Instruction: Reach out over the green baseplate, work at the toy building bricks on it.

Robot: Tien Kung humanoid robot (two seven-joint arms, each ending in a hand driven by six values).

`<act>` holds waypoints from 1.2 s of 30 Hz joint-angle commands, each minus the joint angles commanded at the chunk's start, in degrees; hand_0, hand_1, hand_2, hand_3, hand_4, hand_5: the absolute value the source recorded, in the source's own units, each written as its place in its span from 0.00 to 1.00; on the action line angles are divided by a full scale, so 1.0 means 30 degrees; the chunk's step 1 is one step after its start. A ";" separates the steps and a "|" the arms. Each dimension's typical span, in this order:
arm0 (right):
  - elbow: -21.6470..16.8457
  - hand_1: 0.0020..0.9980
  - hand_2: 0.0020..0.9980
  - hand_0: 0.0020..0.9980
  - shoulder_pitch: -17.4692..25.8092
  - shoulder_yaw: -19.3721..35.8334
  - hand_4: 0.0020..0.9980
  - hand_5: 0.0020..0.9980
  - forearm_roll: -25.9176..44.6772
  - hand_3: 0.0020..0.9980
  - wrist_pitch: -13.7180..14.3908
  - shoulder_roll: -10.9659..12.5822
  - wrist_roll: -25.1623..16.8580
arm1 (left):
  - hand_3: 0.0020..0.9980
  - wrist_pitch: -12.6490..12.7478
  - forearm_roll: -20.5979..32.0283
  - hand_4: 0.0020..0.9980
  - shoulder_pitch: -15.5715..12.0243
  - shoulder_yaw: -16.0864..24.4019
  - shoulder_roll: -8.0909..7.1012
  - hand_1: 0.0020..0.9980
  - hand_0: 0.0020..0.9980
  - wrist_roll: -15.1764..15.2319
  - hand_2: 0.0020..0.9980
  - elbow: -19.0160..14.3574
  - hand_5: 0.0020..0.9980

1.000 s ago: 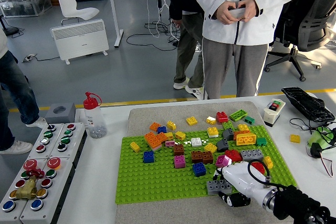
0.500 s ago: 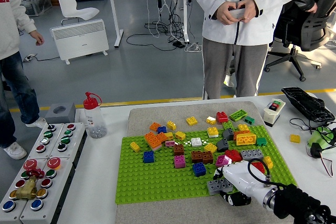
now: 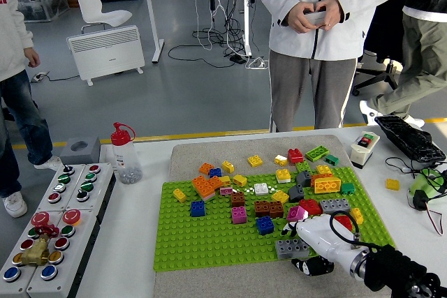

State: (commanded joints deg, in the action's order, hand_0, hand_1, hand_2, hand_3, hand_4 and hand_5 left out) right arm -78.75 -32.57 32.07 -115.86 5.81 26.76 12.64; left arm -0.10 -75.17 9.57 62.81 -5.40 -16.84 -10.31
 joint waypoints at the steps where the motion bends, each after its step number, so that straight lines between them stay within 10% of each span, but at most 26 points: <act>1: -0.0101 0.62 0.71 0.48 0.0029 0.0068 0.71 0.25 -0.0010 0.76 -0.0001 0.0028 0.0007 | 0.61 0.0002 -0.0001 0.35 -0.0005 0.0004 0.0000 0.69 0.67 0.0000 0.66 0.0000 1.00; 19: -0.2437 0.67 0.77 0.56 0.0971 0.1342 0.75 0.30 0.0451 0.79 0.0340 0.0546 0.0023 | 0.60 -0.0022 -0.0122 0.35 -0.0157 0.0040 0.0012 0.69 0.67 -0.0040 0.66 0.0000 1.00; 20: -0.2561 0.71 0.71 0.66 0.1032 0.1334 0.60 0.29 0.0534 0.72 0.0623 0.0580 -0.0004 | 0.60 -0.0023 -0.0135 0.35 -0.0164 0.0045 0.0012 0.69 0.67 -0.0045 0.66 0.0000 1.00; 25: -0.3081 0.71 0.71 0.66 0.1381 0.1213 0.60 0.29 0.1398 0.72 0.2389 0.0747 -0.0534 | 0.60 -0.0035 -0.0195 0.35 -0.0201 0.0056 0.0017 0.69 0.67 -0.0066 0.66 0.0000 1.00; 26: -0.3149 0.70 0.68 0.68 0.1436 0.1188 0.46 0.27 0.1550 0.64 0.2670 0.0773 -0.0660 | 0.60 -0.0037 -0.0197 0.35 -0.0209 0.0053 0.0018 0.69 0.68 -0.0068 0.66 0.0000 1.00; 36: -0.3745 0.69 0.67 0.68 0.1650 0.0541 0.44 0.26 0.2420 0.63 0.3003 0.1000 -0.1405 | 0.61 -0.0040 -0.0217 0.35 -0.0262 0.0051 0.0009 0.69 0.67 -0.0050 0.66 0.0000 1.00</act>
State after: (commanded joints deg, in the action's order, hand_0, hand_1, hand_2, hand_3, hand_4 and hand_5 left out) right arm -89.98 -27.62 33.69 -108.60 14.82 29.76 8.43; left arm -0.22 -75.82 8.78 62.96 -5.37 -16.98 -10.31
